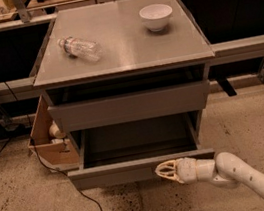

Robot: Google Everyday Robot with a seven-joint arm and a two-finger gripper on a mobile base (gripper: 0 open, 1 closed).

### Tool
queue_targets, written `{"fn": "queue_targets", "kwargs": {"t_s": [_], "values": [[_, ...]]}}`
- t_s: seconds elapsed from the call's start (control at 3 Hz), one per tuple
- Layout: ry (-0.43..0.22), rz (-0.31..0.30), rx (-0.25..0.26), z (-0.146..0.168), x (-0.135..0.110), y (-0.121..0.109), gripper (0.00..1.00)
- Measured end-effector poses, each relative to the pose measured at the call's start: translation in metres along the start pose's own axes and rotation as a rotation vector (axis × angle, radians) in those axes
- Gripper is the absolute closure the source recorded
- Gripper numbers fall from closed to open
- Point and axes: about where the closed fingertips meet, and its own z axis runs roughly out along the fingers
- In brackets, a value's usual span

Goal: Close middle drawer

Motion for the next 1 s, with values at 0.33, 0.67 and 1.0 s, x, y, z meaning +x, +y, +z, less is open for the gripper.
{"fn": "queue_targets", "kwargs": {"t_s": [0.33, 0.67, 1.0], "values": [[-0.018, 0.004, 0.037, 0.022, 0.0, -0.016, 1.0], [-0.033, 0.017, 0.09, 0.043, 0.0, -0.031, 1.0], [-0.046, 0.035, 0.146, 0.064, 0.002, -0.046, 1.0]]}}
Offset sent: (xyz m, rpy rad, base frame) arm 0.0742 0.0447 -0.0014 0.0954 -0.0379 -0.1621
